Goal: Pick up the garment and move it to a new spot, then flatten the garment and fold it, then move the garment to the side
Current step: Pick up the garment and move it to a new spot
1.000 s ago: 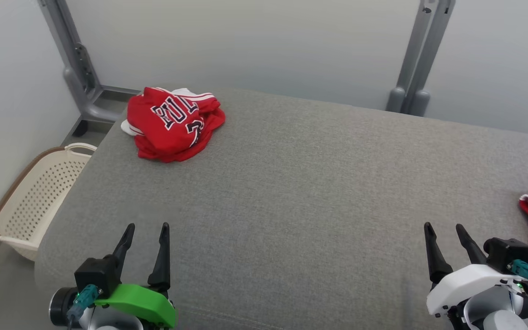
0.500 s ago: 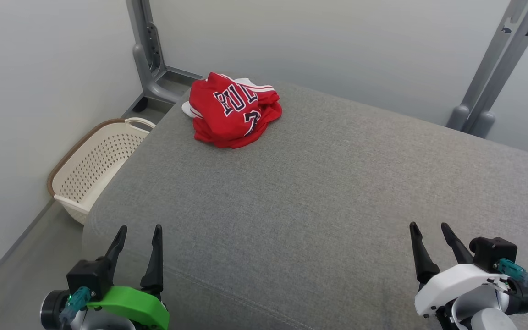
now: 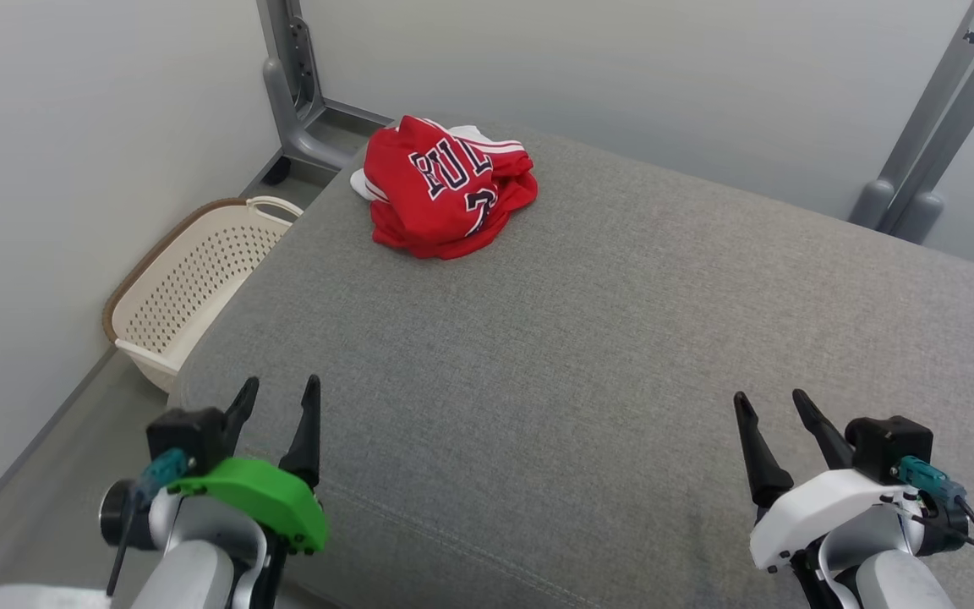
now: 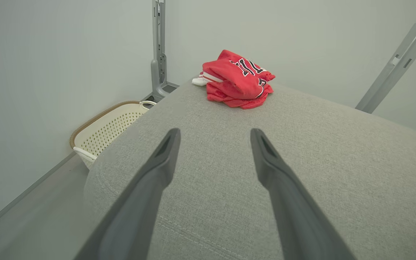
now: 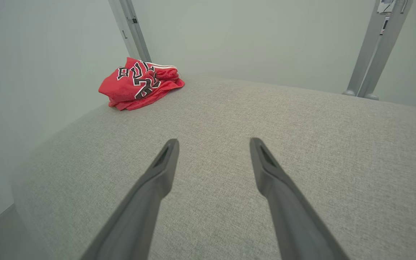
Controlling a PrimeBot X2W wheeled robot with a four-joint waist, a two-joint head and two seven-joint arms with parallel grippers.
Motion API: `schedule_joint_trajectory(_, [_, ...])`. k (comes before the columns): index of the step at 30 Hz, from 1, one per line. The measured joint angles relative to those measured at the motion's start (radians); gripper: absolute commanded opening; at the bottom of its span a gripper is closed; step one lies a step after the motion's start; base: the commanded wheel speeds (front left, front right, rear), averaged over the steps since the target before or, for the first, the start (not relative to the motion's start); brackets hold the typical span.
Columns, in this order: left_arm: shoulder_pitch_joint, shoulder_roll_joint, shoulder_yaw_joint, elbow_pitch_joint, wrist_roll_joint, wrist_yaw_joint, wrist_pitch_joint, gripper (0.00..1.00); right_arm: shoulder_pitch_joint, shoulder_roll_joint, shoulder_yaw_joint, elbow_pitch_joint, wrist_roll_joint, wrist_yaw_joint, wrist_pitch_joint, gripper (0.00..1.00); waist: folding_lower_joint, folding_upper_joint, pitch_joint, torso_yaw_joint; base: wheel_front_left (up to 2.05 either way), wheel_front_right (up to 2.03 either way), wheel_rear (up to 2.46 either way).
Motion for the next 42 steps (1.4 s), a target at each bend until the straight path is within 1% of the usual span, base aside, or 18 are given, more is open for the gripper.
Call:
schedule_joint_trajectory(4, [-0.126,-0.047,-0.020,0.087,-0.021,-0.031,0.053,1.00,0.021,0.001,0.002,-0.079,-0.040,0.000,0.050,1.00,0.0000,0.0000,0.022,0.002,0.00,0.00,0.00])
schedule_joint_trajectory(7, [-0.232,-0.085,-0.015,0.173,-0.054,-0.052,0.078,1.00,0.034,0.000,0.011,-0.162,-0.067,0.000,0.103,1.00,0.0000,0.0000,0.051,-0.002,0.00,0.00,0.00])
schedule_joint_trajectory(11, [-0.371,-0.103,0.001,0.290,-0.081,-0.071,0.105,1.00,0.032,0.001,0.036,-0.285,-0.120,0.000,0.186,1.00,0.0001,0.0000,0.102,-0.020,0.00,0.00,0.00])
schedule_joint_trajectory(14, [-0.475,-0.106,0.010,0.373,-0.090,-0.083,0.125,1.00,0.029,0.000,0.050,-0.365,-0.158,0.000,0.238,1.00,0.0001,0.0000,0.151,-0.042,0.00,0.00,0.00])
schedule_joint_trajectory(15, [-0.475,-0.106,0.010,0.373,-0.090,-0.083,0.125,1.00,0.029,0.000,0.050,-0.365,-0.158,0.000,0.238,1.00,0.0001,0.0000,0.151,-0.042,0.00,0.00,0.00])
schedule_joint_trajectory(18, [-0.572,-0.099,0.017,0.450,-0.094,-0.093,0.132,1.00,0.029,0.000,0.061,-0.437,-0.189,0.000,0.282,1.00,0.0001,0.0000,0.206,-0.069,0.00,0.00,0.00])
schedule_joint_trajectory(22, [-0.672,-0.098,0.032,0.539,-0.124,-0.117,0.143,1.00,0.044,-0.009,0.057,-0.521,-0.213,0.000,0.325,1.00,0.0002,0.0000,0.282,-0.104,0.00,0.00,0.00])
schedule_joint_trajectory(27, [-0.766,-0.070,0.044,0.641,-0.136,-0.130,0.167,1.00,0.071,-0.025,0.030,-0.601,-0.220,0.000,0.350,1.00,0.0002,0.0000,0.374,-0.143,0.00,0.00,0.00])
schedule_joint_trajectory(33, [-0.856,-0.045,0.040,0.715,-0.132,-0.119,0.193,1.00,0.111,-0.033,0.031,-0.675,-0.220,0.000,0.369,1.00,0.0003,0.0000,0.461,-0.186,0.00,0.00,0.00])
schedule_joint_trajectory(38, [-0.877,-0.034,0.034,0.784,-0.123,-0.078,0.196,1.00,0.127,-0.044,0.035,-0.704,-0.220,0.000,0.374,1.00,0.0002,0.0000,0.515,-0.215,0.00,0.00,0.00])
schedule_joint_trajectory(42, [-0.886,-0.030,0.041,0.817,-0.127,-0.070,0.165,1.00,0.139,-0.055,0.044,-0.709,-0.215,0.000,0.374,1.00,0.0003,0.0000,0.545,-0.234,0.00,0.00,0.00])
